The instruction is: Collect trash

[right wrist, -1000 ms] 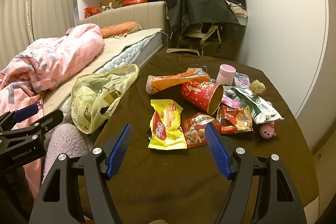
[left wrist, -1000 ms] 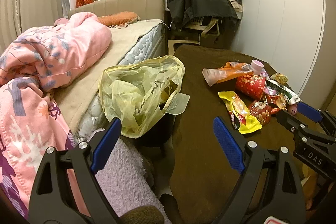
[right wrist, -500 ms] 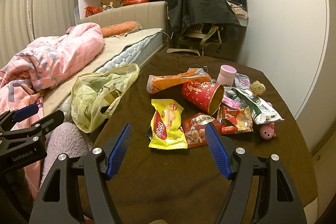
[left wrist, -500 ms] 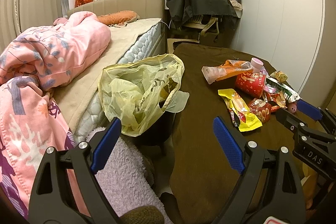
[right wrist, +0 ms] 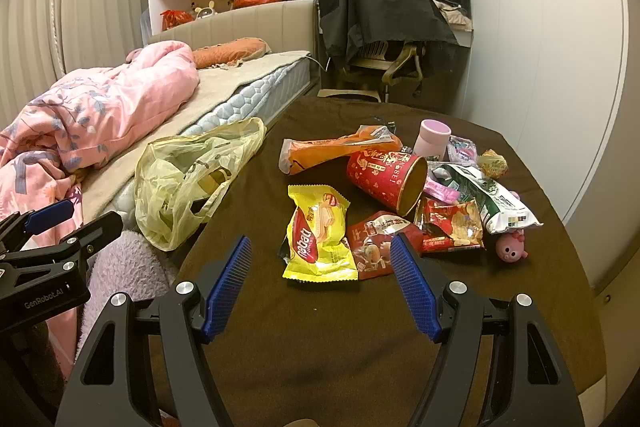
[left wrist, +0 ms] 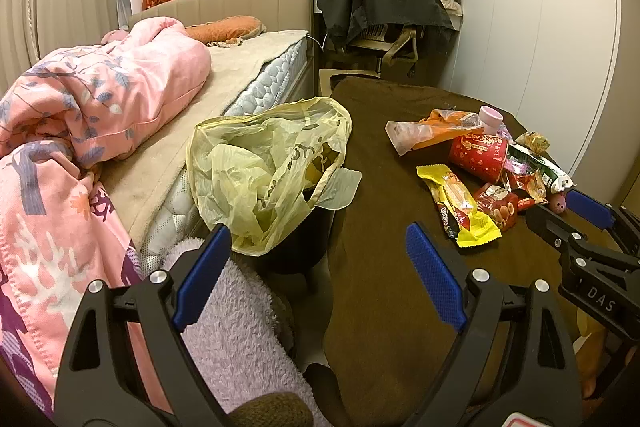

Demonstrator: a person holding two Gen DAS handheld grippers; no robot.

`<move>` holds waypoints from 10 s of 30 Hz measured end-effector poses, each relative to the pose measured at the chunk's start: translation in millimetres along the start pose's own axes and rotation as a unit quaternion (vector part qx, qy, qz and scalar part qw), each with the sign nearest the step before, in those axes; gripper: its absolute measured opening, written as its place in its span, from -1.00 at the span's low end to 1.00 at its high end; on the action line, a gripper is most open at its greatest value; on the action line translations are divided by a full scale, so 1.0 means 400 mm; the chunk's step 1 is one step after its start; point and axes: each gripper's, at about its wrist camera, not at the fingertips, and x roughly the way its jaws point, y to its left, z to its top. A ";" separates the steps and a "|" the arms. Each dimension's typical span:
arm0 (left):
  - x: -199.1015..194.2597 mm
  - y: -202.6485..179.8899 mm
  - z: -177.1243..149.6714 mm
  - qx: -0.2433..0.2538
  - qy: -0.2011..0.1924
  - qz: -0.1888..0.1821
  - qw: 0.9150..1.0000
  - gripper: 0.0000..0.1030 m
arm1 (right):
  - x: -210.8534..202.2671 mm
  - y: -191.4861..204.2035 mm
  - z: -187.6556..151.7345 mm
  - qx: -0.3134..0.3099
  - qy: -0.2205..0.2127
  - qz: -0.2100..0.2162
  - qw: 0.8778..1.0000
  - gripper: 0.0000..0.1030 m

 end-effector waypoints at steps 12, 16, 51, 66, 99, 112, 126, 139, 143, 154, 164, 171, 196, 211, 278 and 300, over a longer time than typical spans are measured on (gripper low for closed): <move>0.002 0.001 0.001 -0.001 0.001 -0.001 1.000 0.64 | 0.002 -0.001 0.000 0.000 0.001 0.000 1.000 0.33; 0.006 -0.001 0.001 0.001 0.003 -0.001 1.000 0.64 | 0.001 -0.006 -0.003 -0.006 -0.003 -0.007 1.000 0.33; 0.573 -0.198 0.358 0.005 0.120 -0.147 0.982 0.38 | 0.429 -0.608 0.239 0.136 0.092 -0.081 0.983 0.19; 0.617 -0.195 0.268 -0.037 0.216 -0.197 0.956 -0.39 | 0.287 -0.533 0.197 0.094 0.064 -0.088 0.990 -0.46; 0.398 0.338 0.407 0.032 0.066 0.130 0.989 -0.67 | 0.235 -0.074 0.336 -0.035 -0.009 0.054 0.998 -0.46; 0.634 0.277 0.278 0.008 0.185 -0.056 0.981 -0.68 | 0.408 0.099 0.379 -0.064 0.039 0.138 0.988 -0.46; 0.605 0.455 0.276 -0.092 0.157 -0.089 0.979 -0.45 | 0.690 0.416 0.346 -0.097 0.161 0.252 0.949 -0.46; 0.585 0.493 0.305 -0.111 0.096 -0.057 0.987 -0.45 | 0.839 0.468 0.265 -0.115 0.254 0.181 0.943 -0.49; 0.562 0.506 0.307 -0.119 0.069 -0.048 0.989 -0.35 | 0.795 0.467 0.270 -0.122 0.234 0.189 0.946 -0.42; 0.469 0.501 0.340 -0.138 0.035 -0.046 0.989 -0.22 | 0.612 0.313 0.368 -0.091 0.131 0.143 0.977 -0.02; 0.359 0.278 0.366 -0.059 0.014 -0.078 0.995 -0.11 | 0.403 0.050 0.360 -0.032 0.050 0.119 0.991 0.15; 0.345 0.086 0.326 -0.043 0.047 -0.151 0.987 -0.11 | 0.266 -0.124 0.299 -0.049 0.020 0.052 0.997 0.15; 0.389 -0.314 0.080 0.044 0.196 -0.171 0.965 -0.67 | 0.105 -0.496 0.013 0.058 0.064 -0.052 0.995 0.16; 0.322 -0.204 0.105 0.049 0.170 -0.165 0.970 -0.72 | 0.183 -0.240 0.001 -0.038 0.095 0.090 0.991 0.16; 0.320 -0.129 0.058 0.030 0.188 -0.183 0.965 -0.72 | 0.270 -0.122 -0.002 -0.159 0.116 0.087 0.977 0.18; 0.311 -0.121 0.062 0.017 0.186 -0.185 0.965 -0.72 | 0.278 -0.140 0.002 -0.126 0.123 0.129 0.976 -0.43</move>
